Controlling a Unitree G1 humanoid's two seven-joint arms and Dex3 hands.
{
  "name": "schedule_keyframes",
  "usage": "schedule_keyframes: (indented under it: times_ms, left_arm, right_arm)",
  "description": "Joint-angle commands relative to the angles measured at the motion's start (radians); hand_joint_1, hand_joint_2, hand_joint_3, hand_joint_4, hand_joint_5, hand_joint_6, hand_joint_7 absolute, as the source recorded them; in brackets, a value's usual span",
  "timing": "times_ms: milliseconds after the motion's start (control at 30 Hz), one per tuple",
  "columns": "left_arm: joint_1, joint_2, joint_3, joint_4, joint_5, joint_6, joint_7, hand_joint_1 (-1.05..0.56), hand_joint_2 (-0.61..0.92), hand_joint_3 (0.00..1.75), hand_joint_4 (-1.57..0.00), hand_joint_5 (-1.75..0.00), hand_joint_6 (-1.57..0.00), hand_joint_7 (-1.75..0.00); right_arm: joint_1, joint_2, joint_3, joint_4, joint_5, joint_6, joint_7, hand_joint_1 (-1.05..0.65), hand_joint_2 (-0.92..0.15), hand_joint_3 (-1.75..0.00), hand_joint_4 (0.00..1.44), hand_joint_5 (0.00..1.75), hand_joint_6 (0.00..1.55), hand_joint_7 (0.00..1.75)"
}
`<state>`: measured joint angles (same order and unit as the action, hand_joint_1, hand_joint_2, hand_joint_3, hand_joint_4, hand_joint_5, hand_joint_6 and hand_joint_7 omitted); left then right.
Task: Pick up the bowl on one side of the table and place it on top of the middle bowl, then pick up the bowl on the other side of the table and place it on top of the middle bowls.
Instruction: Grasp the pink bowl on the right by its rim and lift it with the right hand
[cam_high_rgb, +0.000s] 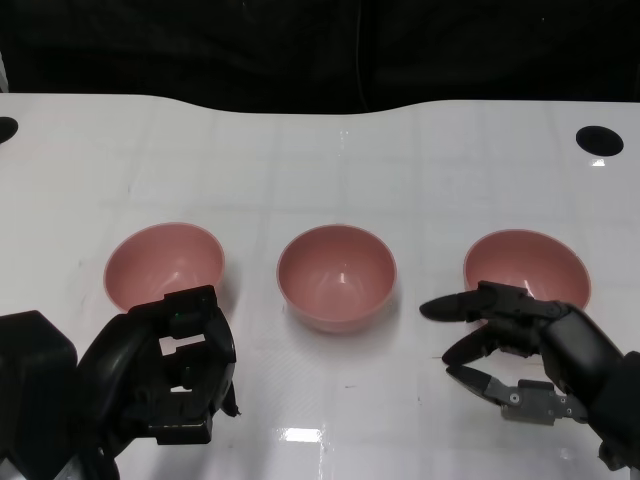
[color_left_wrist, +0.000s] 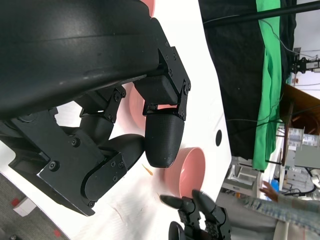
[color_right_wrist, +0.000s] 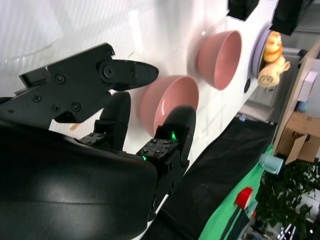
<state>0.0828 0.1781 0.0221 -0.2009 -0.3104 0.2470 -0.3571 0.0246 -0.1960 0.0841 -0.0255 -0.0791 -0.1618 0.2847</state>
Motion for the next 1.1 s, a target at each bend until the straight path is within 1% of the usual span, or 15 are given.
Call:
schedule_keyframes:
  times_ms: [33, 167, 200, 233, 333, 400, 533, 567, 667, 733, 833, 1000, 1100]
  left_arm:
    - [-0.004, 0.017, 0.007, 0.002, 0.015, -0.014, -0.006, -0.17, 0.38, 1.36, -0.83, -1.69, -0.82, -1.54]
    - [-0.004, 0.017, 0.006, 0.005, 0.018, -0.020, -0.007, -0.17, 0.40, 1.32, -0.83, -1.69, -0.82, -1.54]
    - [-0.003, 0.017, 0.006, 0.004, 0.018, -0.019, -0.007, -0.17, 0.41, 1.32, -0.83, -1.69, -0.82, -1.54]
    - [-0.002, 0.016, 0.007, 0.003, 0.017, -0.018, -0.008, -0.17, 0.41, 1.32, -0.83, -1.69, -0.82, -1.54]
    - [-0.002, 0.015, 0.007, 0.000, 0.014, -0.011, -0.007, -0.17, 0.39, 1.34, -0.83, -1.69, -0.82, -1.53]
    - [-0.003, 0.015, 0.007, 0.000, 0.013, -0.008, -0.006, -0.17, 0.39, 1.36, -0.83, -1.69, -0.82, -1.53]
    - [-0.004, 0.012, 0.006, -0.007, 0.012, 0.000, -0.001, -0.17, 0.36, 1.39, -0.83, -1.70, -0.82, -1.54]
    - [-0.004, 0.011, 0.005, -0.006, 0.012, -0.001, -0.001, -0.17, 0.36, 1.39, -0.83, -1.70, -0.82, -1.54]
    - [-0.008, 0.001, -0.001, -0.016, 0.008, 0.019, 0.012, -0.17, 0.36, 1.39, -0.82, -1.70, -0.82, -1.54]
    - [-0.010, -0.003, -0.001, -0.024, 0.005, 0.036, 0.017, -0.17, 0.37, 1.39, -0.82, -1.70, -0.81, -1.53]
    - [-0.010, -0.003, -0.006, -0.021, 0.026, 0.009, 0.017, -0.17, 0.38, 1.36, -0.82, -1.70, -0.82, -1.54]
    - [-0.009, -0.005, -0.004, -0.030, 0.022, 0.016, 0.016, -0.17, 0.36, 1.38, -0.83, -1.69, -0.82, -1.53]
    - [-0.006, -0.003, -0.002, -0.036, 0.022, 0.016, 0.016, -0.17, 0.38, 1.36, -0.82, -1.69, -0.82, -1.53]
  right_arm:
    - [-0.018, -0.025, -0.013, 0.016, -0.042, -0.044, -0.040, -0.41, -0.88, -0.04, 0.32, 0.66, 0.43, 0.15]
    - [-0.020, -0.026, -0.013, 0.025, -0.054, -0.059, -0.050, -0.42, -0.89, -0.02, 0.30, 0.62, 0.42, 0.11]
    - [-0.027, -0.034, -0.015, 0.020, -0.097, -0.053, -0.079, -0.44, -0.88, -0.02, 0.28, 0.60, 0.41, 0.10]
    - [-0.032, -0.040, -0.017, 0.016, -0.130, -0.049, -0.101, -0.47, -0.87, -0.01, 0.22, 0.61, 0.38, 0.08]
    - [-0.043, -0.057, -0.014, 0.012, -0.229, -0.049, -0.161, -0.51, -0.85, 0.00, 0.09, 0.67, 0.35, 0.04]
    - [-0.046, -0.062, -0.010, 0.012, -0.261, -0.051, -0.183, -0.51, -0.85, 0.00, 0.05, 0.68, 0.34, 0.03]
    - [-0.058, -0.092, 0.020, -0.014, -0.442, 0.021, -0.248, -0.56, -0.85, 0.00, 0.00, 0.69, 0.32, 0.01]
    - [-0.058, -0.093, 0.023, -0.018, -0.459, 0.031, -0.252, -0.57, -0.85, -0.01, 0.00, 0.68, 0.31, 0.01]
    - [-0.077, -0.130, 0.059, -0.019, -0.615, 0.099, -0.280, -0.58, -0.86, -0.01, 0.00, 0.68, 0.29, 0.00]
    - [-0.088, -0.142, 0.077, -0.016, -0.680, 0.130, -0.290, -0.58, -0.87, -0.01, 0.00, 0.67, 0.28, 0.00]
    - [-0.117, -0.159, 0.115, -0.005, -0.782, 0.199, -0.270, -0.59, -0.88, -0.01, 0.01, 0.66, 0.29, 0.01]
    - [-0.152, -0.175, 0.174, 0.031, -0.868, 0.274, -0.233, -0.59, -0.90, -0.01, 0.07, 0.65, 0.32, 0.02]
    - [-0.182, -0.178, 0.211, 0.086, -0.916, 0.301, -0.250, -0.58, -0.92, -0.03, 0.18, 0.59, 0.37, 0.03]
